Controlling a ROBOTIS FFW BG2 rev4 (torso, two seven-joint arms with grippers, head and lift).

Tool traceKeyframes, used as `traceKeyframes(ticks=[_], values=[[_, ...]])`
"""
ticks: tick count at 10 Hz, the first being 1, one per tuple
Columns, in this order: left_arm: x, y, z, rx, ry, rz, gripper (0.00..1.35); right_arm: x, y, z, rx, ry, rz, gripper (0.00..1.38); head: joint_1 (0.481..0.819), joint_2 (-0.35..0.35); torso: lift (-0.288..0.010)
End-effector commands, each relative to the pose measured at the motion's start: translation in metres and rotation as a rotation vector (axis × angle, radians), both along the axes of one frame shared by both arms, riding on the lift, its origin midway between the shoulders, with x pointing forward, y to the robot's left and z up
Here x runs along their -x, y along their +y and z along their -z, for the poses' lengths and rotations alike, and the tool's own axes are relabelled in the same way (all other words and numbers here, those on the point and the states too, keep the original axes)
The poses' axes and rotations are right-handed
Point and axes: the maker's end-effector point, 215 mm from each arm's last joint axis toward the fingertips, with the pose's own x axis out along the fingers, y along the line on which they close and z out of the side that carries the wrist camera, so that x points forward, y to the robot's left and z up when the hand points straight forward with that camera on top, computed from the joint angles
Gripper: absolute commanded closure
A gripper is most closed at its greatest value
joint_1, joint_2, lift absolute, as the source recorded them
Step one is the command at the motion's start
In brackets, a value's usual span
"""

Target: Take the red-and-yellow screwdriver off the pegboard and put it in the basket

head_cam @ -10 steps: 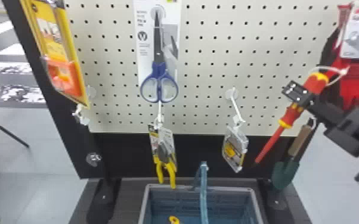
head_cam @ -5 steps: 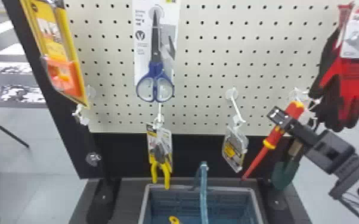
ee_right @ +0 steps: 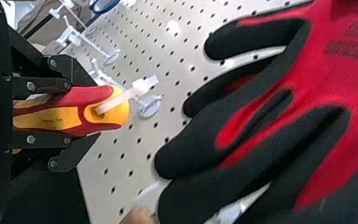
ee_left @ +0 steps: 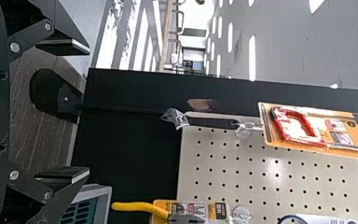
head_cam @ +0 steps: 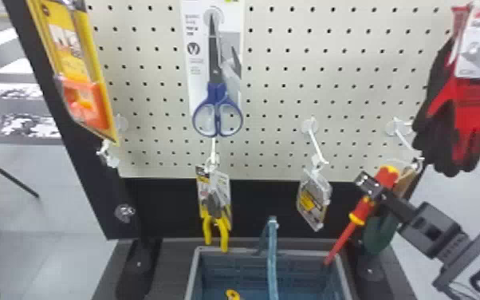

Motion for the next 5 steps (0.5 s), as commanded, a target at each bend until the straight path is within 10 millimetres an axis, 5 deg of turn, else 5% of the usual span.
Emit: traceKeyframes(ticks=[1,5], values=[[0.001,0.000,0.002,0.001,0.003,-0.003,0.36,0.004,0.000,0.023,-0.011,0.034,0.014,1.03,0.549,0.000,-0.100],[0.002,-0.001,0.006,0.010,0.004,-0.007,0.36,0.009,0.004,0.067,-0.071,0.071,0.029,1.03,0.549,0.000,-0.100]])
